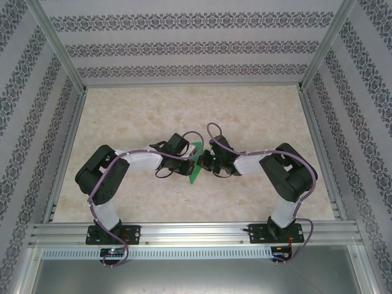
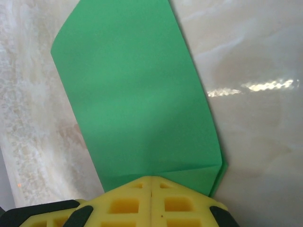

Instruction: Fold a paper plane with a square sheet of paper (pick it up from the middle)

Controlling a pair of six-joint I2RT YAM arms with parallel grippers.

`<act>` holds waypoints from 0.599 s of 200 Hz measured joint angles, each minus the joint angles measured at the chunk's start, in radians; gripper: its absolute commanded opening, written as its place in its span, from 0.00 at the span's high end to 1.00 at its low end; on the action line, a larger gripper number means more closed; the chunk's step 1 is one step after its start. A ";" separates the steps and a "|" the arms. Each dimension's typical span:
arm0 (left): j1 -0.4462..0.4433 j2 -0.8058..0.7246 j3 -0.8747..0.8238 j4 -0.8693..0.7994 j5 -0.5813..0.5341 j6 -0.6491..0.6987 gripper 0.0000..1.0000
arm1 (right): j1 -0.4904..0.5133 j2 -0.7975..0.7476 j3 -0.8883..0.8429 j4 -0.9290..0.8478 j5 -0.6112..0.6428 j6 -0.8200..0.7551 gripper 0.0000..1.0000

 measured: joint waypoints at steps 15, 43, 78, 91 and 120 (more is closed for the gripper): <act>0.005 -0.006 0.000 -0.013 -0.006 -0.008 0.82 | 0.000 0.000 0.002 -0.005 -0.004 -0.005 0.99; 0.040 -0.063 -0.005 -0.087 -0.038 -0.048 0.65 | 0.000 0.000 0.018 -0.037 -0.010 -0.015 0.99; 0.092 -0.170 -0.001 -0.148 -0.079 -0.103 0.70 | -0.003 0.000 0.045 -0.099 -0.018 -0.040 0.99; 0.093 -0.193 0.007 -0.150 -0.056 -0.132 0.81 | -0.006 -0.001 0.052 -0.119 -0.024 -0.045 0.99; 0.087 -0.199 0.011 -0.130 0.050 -0.197 0.91 | -0.009 -0.011 0.055 -0.150 -0.025 -0.052 0.98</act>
